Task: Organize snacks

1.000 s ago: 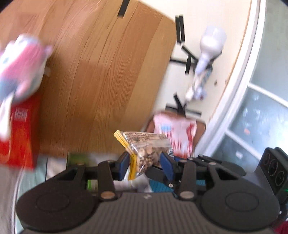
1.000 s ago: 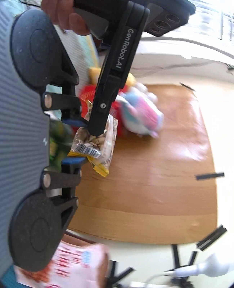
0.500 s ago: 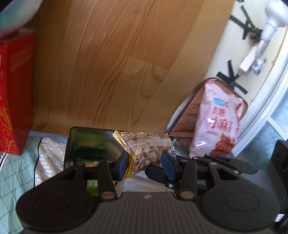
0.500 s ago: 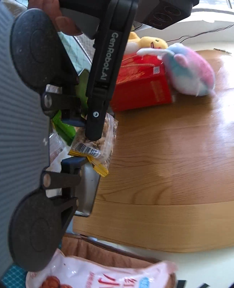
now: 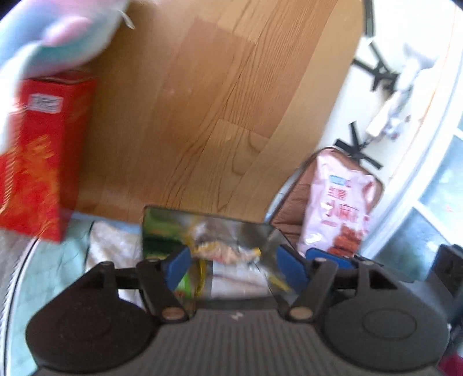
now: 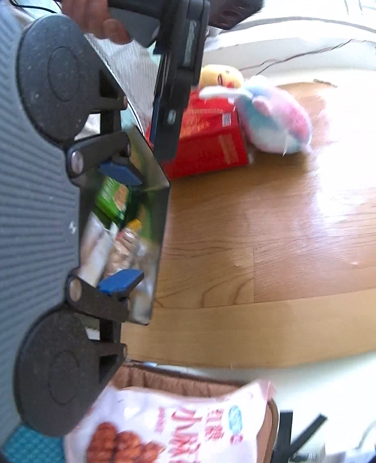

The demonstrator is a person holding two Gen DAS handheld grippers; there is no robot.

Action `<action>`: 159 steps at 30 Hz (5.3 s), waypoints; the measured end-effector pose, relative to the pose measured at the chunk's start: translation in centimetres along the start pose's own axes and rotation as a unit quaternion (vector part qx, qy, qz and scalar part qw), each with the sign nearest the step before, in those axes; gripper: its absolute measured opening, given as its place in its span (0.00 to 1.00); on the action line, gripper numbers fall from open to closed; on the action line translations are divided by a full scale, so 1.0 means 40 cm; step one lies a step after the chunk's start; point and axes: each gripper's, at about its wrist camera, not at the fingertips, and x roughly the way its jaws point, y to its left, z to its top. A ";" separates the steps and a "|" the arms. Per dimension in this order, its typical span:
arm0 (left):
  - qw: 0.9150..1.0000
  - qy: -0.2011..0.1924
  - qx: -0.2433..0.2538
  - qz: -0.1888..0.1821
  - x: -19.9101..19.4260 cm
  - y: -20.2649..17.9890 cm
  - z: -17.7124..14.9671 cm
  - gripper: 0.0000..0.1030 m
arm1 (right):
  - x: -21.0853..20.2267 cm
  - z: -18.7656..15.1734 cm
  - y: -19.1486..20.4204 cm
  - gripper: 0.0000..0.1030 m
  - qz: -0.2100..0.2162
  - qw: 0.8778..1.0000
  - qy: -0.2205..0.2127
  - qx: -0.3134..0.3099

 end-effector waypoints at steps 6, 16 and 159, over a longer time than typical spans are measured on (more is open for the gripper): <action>1.000 0.005 -0.012 0.004 -0.155 0.021 -0.189 0.66 | -0.127 -0.107 0.043 0.65 0.028 0.999 -0.003 0.034; 0.998 -0.003 0.058 0.015 -0.250 -0.074 -0.413 0.67 | -0.242 -0.261 0.179 0.65 -0.003 1.000 0.023 0.015; 0.989 0.030 -0.017 -0.141 -0.090 -0.102 -0.091 0.14 | -0.097 -0.115 0.222 0.30 -0.032 0.988 -0.053 -0.143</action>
